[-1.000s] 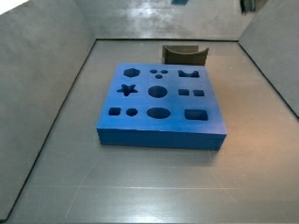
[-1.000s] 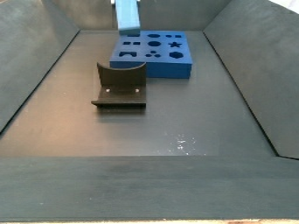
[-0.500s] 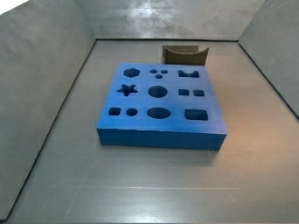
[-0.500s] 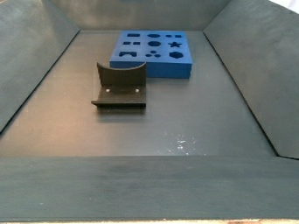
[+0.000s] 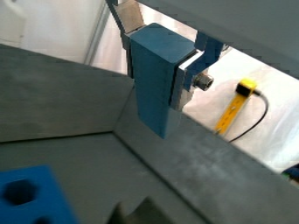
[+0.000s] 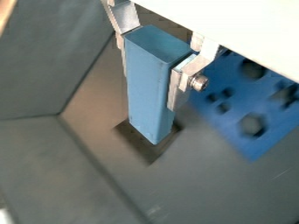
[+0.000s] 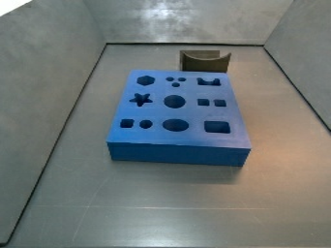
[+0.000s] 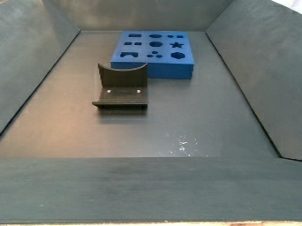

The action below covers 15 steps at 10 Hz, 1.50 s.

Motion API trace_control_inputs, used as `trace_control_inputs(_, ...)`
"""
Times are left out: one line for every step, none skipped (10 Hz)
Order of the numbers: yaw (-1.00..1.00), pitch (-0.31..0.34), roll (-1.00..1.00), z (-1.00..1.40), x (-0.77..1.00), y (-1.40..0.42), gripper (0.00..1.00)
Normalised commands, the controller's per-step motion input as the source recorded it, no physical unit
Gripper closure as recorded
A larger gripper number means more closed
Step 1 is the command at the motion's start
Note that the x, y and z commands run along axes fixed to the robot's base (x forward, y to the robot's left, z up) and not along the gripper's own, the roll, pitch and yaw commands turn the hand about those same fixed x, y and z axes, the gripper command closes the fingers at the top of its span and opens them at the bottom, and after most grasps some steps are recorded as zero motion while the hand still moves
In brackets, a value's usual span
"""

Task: Pick up the rectangle object. Move up. Place the rectangle object on the fixture. Regrasp the rectangle object. Move to above the board. Insert the rectangle object.
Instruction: Move to above the board.

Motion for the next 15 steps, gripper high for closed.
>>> trace_control_inputs(-0.08, -0.09, -1.0, -0.41, -0.43, -1.0, 1.0)
trace_control_inputs(-0.08, -0.092, -1.0, -0.41, -0.44, -1.0, 1.0)
trace_control_inputs(-0.08, -0.092, -1.0, -0.41, -0.46, -1.0, 1.0)
trace_control_inputs(-0.08, -0.091, -1.0, -0.4, -0.47, -1.0, 1.0)
trace_control_inputs(-0.07, -0.093, -1.0, -0.26, -0.33, -0.63, 1.0)
trace_control_inputs(-0.07, -0.09, -1.0, -0.14, -0.21, -0.37, 1.0)
trace_control_inputs(-0.07, -0.089, -1.0, -0.06, -0.14, -0.15, 1.0)
trace_control_inputs(-0.07, -0.094, -1.0, -0.03, -0.12, -0.07, 1.0)
trace_control_inputs(-0.07, -0.098, -1.0, -0.01, -0.1, -0.02, 1.0)
trace_control_inputs(-0.06, -0.098, -1.0, -0.01, -0.07, 0.01, 1.0)
trace_control_inputs(-0.06, -0.097, -1.0, 0.0, -0.06, 0.02, 1.0)
trace_control_inputs(-0.06, -0.097, -1.0, 0.0, -0.05, 0.02, 1.0)
trace_control_inputs(-0.06, -0.099, -1.0, 0.01, -0.05, 0.03, 1.0)
trace_control_inputs(-0.05, -0.107, -1.0, 0.01, -0.05, 0.04, 1.0)
trace_control_inputs(-0.04, -0.115, -1.0, 0.01, -0.05, 0.04, 1.0)
